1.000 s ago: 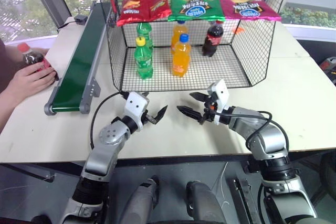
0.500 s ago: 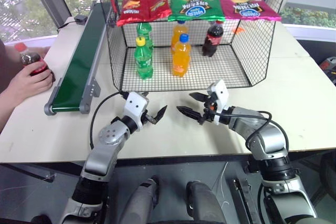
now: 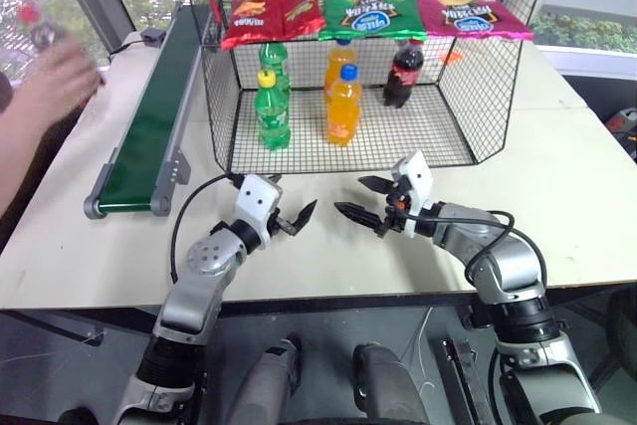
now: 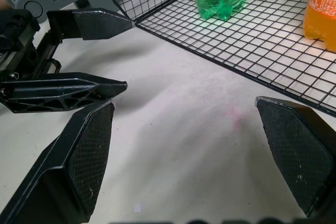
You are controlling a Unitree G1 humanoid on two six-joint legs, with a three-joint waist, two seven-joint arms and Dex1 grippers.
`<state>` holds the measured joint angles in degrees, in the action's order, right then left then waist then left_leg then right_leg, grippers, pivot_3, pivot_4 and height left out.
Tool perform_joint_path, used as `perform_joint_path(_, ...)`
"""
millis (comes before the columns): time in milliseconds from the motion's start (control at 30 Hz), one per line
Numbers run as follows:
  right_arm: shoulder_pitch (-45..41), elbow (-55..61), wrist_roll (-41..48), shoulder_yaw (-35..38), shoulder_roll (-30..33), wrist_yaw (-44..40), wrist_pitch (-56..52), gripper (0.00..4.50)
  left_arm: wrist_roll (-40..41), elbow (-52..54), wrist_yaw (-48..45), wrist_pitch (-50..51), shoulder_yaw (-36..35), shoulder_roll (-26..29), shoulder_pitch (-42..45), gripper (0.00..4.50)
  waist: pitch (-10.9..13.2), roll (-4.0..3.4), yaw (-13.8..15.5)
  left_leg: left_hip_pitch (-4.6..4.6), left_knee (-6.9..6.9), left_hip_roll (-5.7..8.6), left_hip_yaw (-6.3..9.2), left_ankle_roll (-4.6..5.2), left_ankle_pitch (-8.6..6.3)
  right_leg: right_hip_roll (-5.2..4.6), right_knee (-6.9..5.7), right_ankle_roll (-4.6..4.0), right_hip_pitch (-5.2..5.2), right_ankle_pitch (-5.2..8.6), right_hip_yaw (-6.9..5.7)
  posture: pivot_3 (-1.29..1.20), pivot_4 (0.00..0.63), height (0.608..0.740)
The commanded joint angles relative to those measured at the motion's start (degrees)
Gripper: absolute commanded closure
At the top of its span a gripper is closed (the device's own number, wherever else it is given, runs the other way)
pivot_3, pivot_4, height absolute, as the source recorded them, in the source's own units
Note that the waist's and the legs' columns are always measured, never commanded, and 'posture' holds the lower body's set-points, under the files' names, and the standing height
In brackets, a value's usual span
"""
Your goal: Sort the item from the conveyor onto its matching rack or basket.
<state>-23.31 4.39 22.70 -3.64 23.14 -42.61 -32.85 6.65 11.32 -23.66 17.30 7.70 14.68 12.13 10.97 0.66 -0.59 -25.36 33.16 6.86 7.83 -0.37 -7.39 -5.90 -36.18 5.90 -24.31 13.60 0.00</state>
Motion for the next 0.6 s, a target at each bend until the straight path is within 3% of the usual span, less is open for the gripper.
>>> perform_joint_path(33,-1.4,2.1,0.2,0.2,0.1,-0.2,0.9,0.07,-0.5,0.6,-0.1,-1.0,-0.1,0.2,0.8,0.00,0.0,0.00,0.0,0.00,0.00,0.00,0.00,0.00,0.00,0.00,0.00,0.00,0.00,0.00,0.00,0.00,0.150,0.738)
perform_joint_path(600,-1.4,2.8,0.4,0.5,0.1,-0.2,0.8,0.07,-1.1,-0.1,-0.2,-1.1,0.1,-0.1,0.9,0.00,0.0,0.00,0.0,0.00,0.00,0.00,0.00,0.00,0.00,0.00,0.00,0.00,0.00,0.00,0.00,0.00,0.150,0.738)
